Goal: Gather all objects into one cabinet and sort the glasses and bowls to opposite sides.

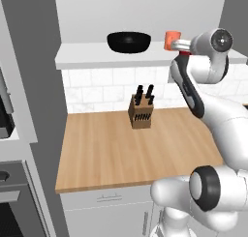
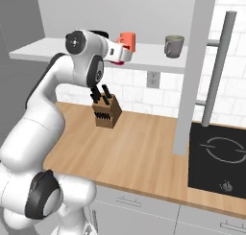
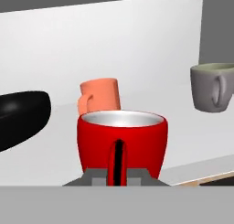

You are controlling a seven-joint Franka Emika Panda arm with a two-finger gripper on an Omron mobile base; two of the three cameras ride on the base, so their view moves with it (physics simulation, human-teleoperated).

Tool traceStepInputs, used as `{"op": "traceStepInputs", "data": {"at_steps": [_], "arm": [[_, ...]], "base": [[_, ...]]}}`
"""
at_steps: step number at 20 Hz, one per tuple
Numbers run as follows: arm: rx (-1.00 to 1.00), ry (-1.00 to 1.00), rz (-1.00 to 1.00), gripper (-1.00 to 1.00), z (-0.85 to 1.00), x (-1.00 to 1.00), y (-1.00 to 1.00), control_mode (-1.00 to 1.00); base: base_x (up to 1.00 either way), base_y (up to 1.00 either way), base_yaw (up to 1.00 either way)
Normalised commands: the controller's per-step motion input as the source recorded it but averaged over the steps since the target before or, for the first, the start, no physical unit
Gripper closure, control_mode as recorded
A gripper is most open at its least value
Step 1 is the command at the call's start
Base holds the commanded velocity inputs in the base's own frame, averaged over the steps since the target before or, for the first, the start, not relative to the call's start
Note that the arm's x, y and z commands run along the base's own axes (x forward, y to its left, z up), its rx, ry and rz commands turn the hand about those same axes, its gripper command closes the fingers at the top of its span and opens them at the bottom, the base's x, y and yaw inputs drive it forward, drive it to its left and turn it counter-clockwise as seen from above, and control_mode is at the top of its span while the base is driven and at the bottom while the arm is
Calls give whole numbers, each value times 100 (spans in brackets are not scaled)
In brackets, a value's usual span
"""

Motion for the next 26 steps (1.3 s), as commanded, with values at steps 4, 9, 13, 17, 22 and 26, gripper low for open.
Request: {"op": "traceStepInputs", "data": {"at_steps": [4, 9, 13, 17, 22, 26], "arm": [[-8, 0, 0, 100, 0, 33, -17, -100], [-9, -5, 0, 100, 0, 32, -22, -100], [-11, -15, 0, 100, -25, 4, -35, -100], [-5, -19, 0, 100, -47, 0, -40, -100], [0, -24, 0, 100, -17, 16, -15, -100], [0, -18, 0, 100, 0, 31, -5, -100]], "base": [[0, 0, 0], [0, 0, 0], [0, 0, 0], [0, 0, 0], [0, 0, 0], [0, 0, 0]]}}
